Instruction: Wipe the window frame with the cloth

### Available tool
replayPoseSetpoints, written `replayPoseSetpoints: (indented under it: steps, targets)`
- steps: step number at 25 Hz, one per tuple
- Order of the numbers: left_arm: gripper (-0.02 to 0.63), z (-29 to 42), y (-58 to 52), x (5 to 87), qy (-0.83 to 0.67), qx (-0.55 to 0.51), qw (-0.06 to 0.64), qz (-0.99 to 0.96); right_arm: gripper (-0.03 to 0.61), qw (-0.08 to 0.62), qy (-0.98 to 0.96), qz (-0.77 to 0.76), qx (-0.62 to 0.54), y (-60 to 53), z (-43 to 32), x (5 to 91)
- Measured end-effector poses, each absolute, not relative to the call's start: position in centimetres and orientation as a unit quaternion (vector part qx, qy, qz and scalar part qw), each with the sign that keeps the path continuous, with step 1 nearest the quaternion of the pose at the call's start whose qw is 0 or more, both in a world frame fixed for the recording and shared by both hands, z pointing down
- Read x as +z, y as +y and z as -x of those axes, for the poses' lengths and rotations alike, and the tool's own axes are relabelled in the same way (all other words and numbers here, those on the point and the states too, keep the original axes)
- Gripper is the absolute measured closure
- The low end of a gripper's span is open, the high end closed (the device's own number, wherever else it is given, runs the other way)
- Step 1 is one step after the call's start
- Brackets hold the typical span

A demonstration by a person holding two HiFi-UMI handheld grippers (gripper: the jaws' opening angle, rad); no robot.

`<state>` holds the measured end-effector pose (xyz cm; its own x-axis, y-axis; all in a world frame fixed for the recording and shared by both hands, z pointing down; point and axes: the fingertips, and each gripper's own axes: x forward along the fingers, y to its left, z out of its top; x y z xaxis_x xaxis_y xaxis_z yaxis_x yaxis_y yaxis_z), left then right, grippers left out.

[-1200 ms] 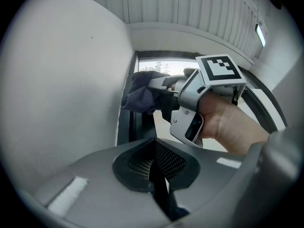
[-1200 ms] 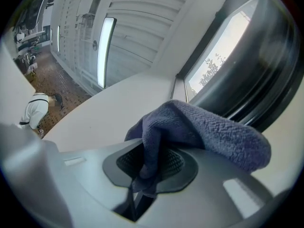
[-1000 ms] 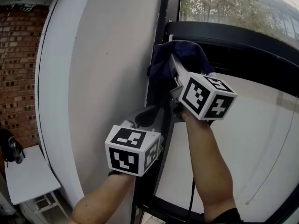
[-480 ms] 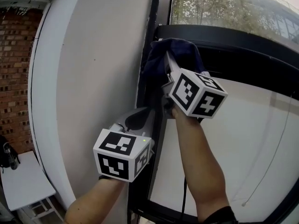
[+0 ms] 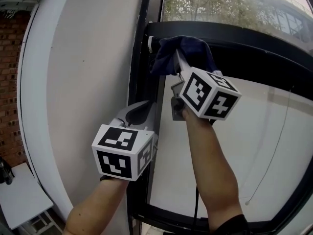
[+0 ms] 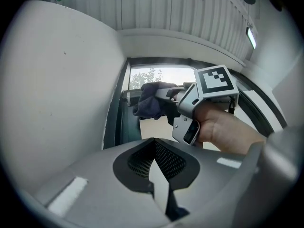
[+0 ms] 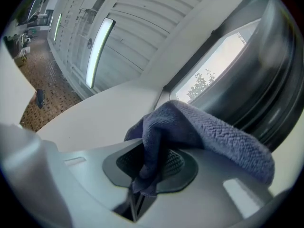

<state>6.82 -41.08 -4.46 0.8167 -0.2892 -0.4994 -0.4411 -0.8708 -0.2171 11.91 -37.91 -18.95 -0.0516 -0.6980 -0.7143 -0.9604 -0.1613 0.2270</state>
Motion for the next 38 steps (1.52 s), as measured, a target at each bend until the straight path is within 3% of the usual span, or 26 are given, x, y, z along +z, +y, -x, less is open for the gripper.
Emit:
replayPoseSetpoints:
  steps: [18,38]
  targets:
    - [0.620,-8.5,-36.4,-7.5,0.136,0.265,0.145,0.944,0.512,0.144,0.542,0.735,0.382,-28.8,-17.0,-18.9]
    - [0.620,-13.5,-29.6,-16.9,0.114,0.315,0.172,0.927,0.512,0.031,0.524,0.748,0.406,-21.8,-20.0,-19.3]
